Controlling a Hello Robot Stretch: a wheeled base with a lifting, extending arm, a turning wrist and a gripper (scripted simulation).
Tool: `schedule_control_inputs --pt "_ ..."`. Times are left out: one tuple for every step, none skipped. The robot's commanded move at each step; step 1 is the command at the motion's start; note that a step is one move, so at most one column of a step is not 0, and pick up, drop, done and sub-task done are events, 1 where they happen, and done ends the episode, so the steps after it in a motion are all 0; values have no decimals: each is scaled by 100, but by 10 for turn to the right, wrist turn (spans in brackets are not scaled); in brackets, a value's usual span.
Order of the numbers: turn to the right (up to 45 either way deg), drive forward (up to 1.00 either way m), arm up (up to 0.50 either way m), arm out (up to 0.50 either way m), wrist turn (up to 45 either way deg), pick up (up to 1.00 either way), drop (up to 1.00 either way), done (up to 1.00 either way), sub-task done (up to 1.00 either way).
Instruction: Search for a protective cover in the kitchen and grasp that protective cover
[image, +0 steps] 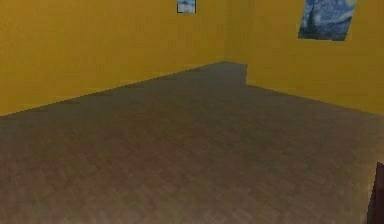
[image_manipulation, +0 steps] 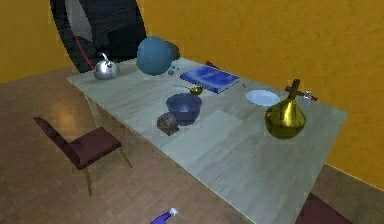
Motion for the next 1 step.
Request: schedule_control_inputs --pt "0 0 50 0 0 0 0 0 0"
